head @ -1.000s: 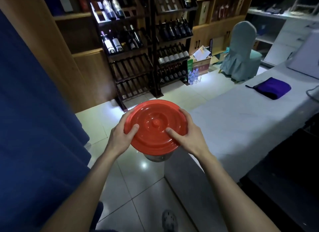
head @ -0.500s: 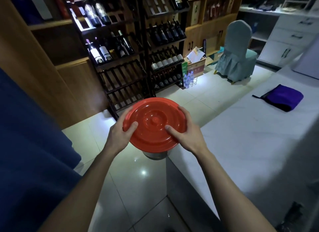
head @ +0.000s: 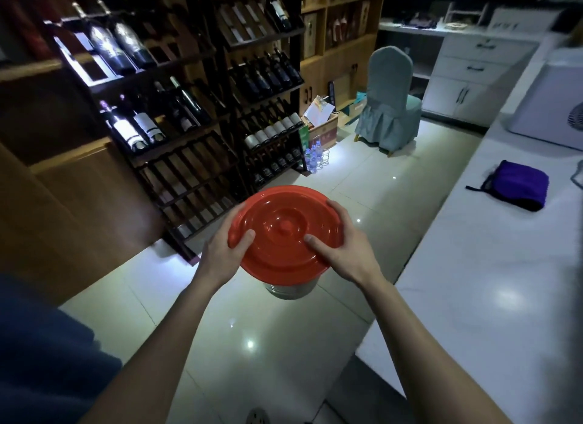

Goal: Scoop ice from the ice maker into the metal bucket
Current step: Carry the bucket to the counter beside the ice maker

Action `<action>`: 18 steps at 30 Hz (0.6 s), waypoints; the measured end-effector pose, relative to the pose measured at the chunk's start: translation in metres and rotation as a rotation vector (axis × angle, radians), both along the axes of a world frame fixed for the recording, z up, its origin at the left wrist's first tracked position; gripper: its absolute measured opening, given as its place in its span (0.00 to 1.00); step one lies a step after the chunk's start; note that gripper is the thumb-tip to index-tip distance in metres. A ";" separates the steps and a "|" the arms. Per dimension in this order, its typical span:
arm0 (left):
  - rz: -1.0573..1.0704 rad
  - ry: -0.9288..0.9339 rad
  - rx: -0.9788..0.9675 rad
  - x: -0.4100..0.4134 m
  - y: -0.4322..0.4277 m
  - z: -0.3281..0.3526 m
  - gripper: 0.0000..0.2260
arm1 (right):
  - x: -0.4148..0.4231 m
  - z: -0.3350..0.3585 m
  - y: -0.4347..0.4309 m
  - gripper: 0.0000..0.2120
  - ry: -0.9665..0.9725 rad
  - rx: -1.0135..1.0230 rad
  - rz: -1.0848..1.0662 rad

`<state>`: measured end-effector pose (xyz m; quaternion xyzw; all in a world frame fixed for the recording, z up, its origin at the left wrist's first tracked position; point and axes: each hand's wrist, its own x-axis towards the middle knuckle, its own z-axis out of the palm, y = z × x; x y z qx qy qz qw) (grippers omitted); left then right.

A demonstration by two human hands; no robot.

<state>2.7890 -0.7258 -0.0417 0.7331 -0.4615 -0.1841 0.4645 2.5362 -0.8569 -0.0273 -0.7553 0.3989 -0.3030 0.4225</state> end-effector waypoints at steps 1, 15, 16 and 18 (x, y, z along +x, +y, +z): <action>-0.022 -0.004 0.005 0.017 -0.006 0.004 0.27 | 0.014 0.001 -0.002 0.41 -0.004 0.004 -0.014; -0.165 0.022 0.005 0.158 -0.069 0.011 0.28 | 0.141 0.008 -0.038 0.41 0.009 -0.005 -0.130; -0.176 0.025 0.007 0.164 -0.078 0.009 0.28 | 0.146 0.007 -0.044 0.41 0.006 -0.001 -0.135; -0.184 0.013 0.011 0.174 -0.094 0.006 0.28 | 0.156 0.003 -0.058 0.41 0.008 0.006 -0.146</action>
